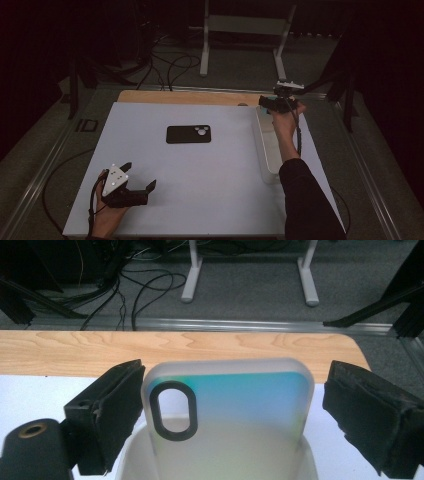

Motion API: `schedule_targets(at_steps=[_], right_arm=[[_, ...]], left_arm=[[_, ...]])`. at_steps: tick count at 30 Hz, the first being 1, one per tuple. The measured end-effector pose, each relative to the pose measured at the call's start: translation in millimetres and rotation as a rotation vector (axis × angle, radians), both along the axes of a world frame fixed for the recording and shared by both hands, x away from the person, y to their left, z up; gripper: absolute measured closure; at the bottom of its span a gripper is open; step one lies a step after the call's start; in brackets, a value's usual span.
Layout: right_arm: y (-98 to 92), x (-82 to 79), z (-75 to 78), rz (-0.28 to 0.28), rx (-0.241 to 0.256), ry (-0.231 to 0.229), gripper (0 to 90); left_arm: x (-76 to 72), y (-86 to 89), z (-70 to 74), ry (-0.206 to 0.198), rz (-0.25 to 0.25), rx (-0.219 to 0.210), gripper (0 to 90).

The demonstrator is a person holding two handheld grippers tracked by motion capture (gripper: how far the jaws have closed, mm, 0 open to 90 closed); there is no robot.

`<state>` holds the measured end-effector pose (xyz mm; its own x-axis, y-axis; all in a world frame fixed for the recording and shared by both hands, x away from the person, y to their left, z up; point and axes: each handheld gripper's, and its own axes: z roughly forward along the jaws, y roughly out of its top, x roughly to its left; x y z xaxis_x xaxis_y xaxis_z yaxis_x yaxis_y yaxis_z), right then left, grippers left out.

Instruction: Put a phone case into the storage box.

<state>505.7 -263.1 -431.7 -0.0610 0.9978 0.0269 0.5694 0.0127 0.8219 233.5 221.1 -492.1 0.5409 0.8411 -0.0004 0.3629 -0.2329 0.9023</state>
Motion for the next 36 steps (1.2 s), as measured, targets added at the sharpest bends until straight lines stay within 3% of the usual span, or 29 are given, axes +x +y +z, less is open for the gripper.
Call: schedule_targets(at_steps=[10,19,24,28,36], right_arm=[[-3.6,-3.3,9.4,0.014,-0.012,-0.024,9.7],[-5.9,-9.5,10.1,0.048,-0.016,0.038,9.7],[-5.5,-17.1,12.8,0.100,0.001,0.043,9.4],[-6.4,-27.8,15.7,0.135,0.064,0.027,9.4],[-4.3,-49.7,14.7,0.202,0.084,0.013,9.4]], left_arm=[[-0.3,-0.6,0.1,0.000,-0.002,-0.002,0.1],[-0.3,-1.4,0.0,0.000,-0.002,-0.001,0.1],[-0.2,-1.8,-0.1,0.001,-0.002,0.001,0.1],[-0.1,-1.8,-0.2,0.002,-0.001,0.000,0.1],[0.1,-2.6,-0.2,0.003,-0.003,0.000,0.1]])
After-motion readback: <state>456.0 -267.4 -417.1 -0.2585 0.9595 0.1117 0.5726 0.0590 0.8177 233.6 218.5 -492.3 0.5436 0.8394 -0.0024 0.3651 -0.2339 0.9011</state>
